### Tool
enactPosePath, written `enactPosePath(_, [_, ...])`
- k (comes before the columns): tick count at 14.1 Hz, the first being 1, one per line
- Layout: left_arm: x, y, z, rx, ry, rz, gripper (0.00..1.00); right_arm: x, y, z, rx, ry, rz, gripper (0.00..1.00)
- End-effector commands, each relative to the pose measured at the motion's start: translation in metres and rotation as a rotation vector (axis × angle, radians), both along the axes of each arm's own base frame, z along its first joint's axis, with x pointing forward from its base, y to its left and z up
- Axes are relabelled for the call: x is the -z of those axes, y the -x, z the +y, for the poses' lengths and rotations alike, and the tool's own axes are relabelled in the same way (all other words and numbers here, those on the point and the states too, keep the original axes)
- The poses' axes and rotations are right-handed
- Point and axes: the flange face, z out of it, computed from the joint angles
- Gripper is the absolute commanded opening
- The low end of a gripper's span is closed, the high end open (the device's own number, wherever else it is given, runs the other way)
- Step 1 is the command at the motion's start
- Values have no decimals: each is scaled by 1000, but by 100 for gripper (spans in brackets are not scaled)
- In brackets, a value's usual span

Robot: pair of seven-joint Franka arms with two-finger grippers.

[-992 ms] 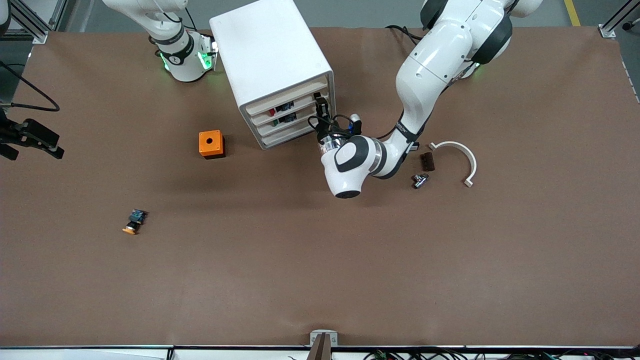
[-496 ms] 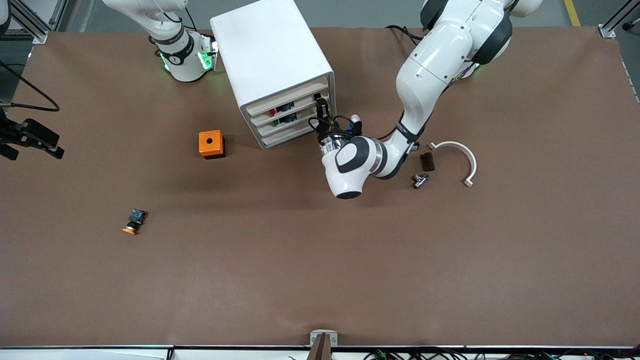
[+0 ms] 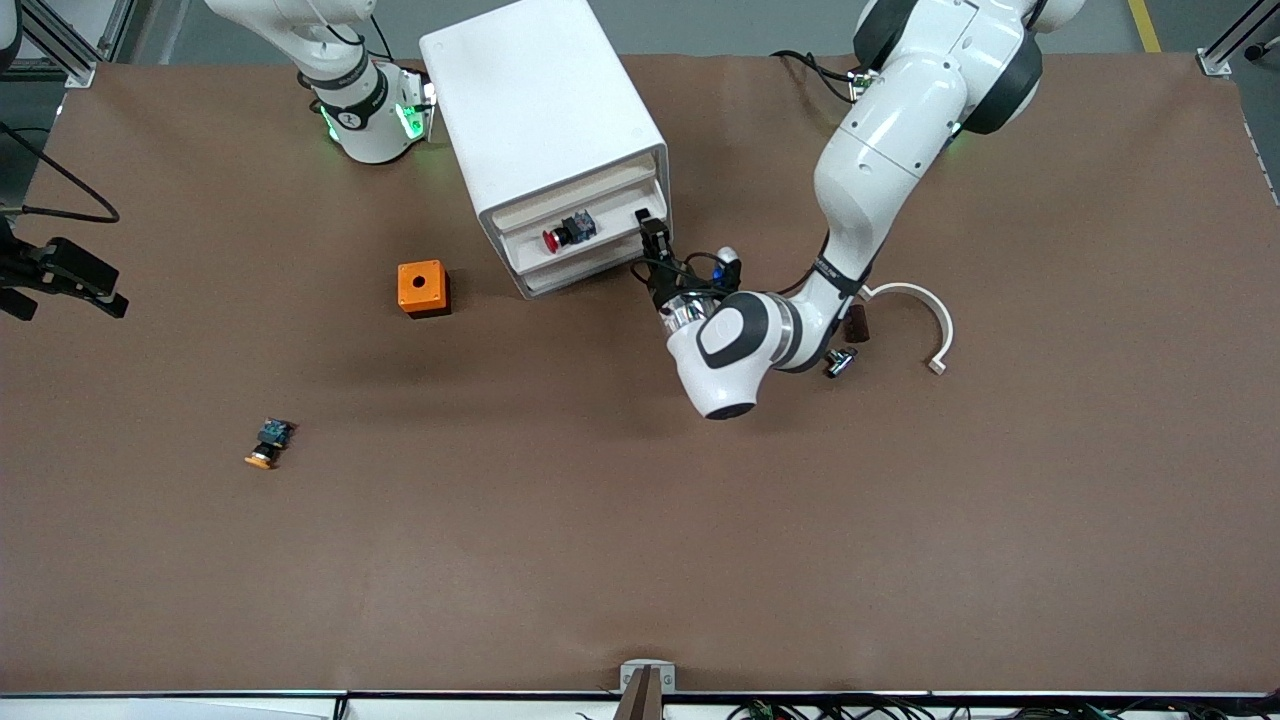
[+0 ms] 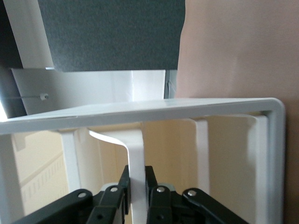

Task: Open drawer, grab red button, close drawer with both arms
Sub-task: 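Pull the drawer open with the left gripper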

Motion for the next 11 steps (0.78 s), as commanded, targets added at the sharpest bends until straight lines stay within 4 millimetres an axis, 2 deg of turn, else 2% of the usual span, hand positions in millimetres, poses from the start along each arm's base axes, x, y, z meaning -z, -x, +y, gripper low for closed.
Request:
enactPosePath(1, [-14,-32,13,-95,38,-16,17,-3,0,0,2,12,-2,100])
enactPosePath(6, [-12,-68,42,-207,37,-68,20,-3,1,-2,7,8,-1,100])
enactPosePath(9, [-11,-72,47,-216,35,-67,21,4,-2,4,41,0,14,100])
enactPosePath(10, [-11,-73,47,-218,35,-69,23,12,-6,12,82,-6,28,100])
enactPosePath(11, [-13,-72,46,-215,39,-70,27,21,-13,28,131,-5,36,100])
